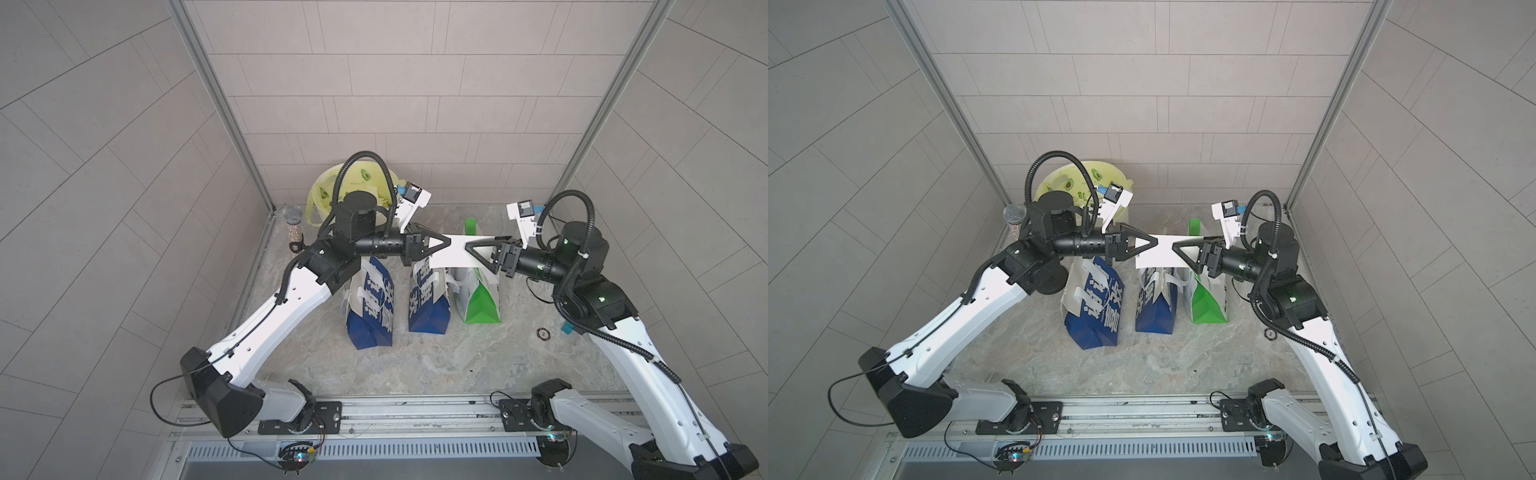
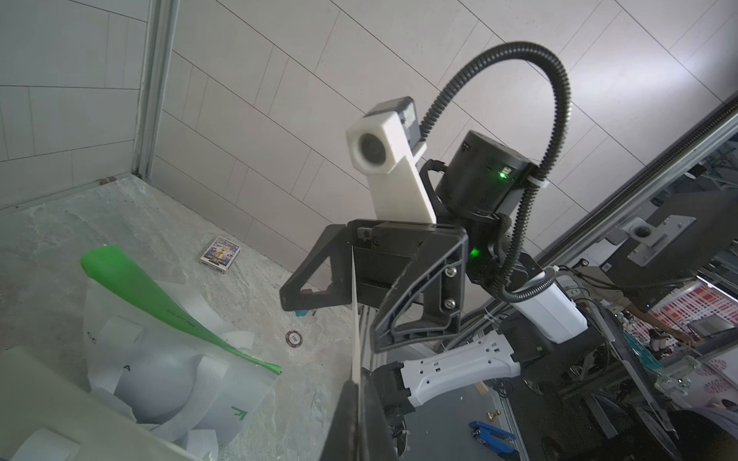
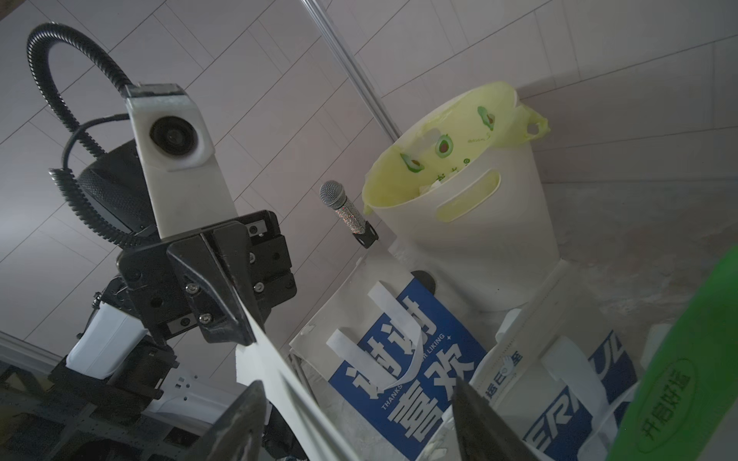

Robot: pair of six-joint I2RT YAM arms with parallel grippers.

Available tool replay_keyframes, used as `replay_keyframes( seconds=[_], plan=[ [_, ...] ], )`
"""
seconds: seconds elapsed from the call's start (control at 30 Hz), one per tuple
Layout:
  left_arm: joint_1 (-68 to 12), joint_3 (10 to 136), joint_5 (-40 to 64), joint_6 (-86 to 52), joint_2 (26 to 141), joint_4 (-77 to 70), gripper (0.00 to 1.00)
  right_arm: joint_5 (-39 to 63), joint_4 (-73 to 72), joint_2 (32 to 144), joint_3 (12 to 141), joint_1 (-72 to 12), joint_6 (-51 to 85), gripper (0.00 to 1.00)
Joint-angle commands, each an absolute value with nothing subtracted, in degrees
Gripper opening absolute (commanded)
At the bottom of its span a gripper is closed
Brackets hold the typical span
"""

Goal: Shred takeout receipts and throw away
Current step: Shred the takeout receipt.

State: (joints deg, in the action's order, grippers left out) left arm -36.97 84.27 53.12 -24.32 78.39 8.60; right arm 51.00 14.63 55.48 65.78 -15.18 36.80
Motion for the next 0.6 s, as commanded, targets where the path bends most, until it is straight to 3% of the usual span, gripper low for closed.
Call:
replay_keyframes(
  seconds=[0.0,0.23,0.57],
  plan=[
    [-36.8,84.9,57.5,-21.8,78.9,9.1,0.00,57.3,12.8,55.6,66.6,-16.0,38.3,0.74],
    [-36.9,85.2,59.7,-23.1,80.7,8.4,0.00,58.4,8.4,55.1,64.8,-16.4,41.0,0.54],
    [-36.8,86.4,60.1,-25.0,82.0,8.4,0.00,57.6,6.4,54.2,62.9,-16.4,41.7,0.05]
  ],
)
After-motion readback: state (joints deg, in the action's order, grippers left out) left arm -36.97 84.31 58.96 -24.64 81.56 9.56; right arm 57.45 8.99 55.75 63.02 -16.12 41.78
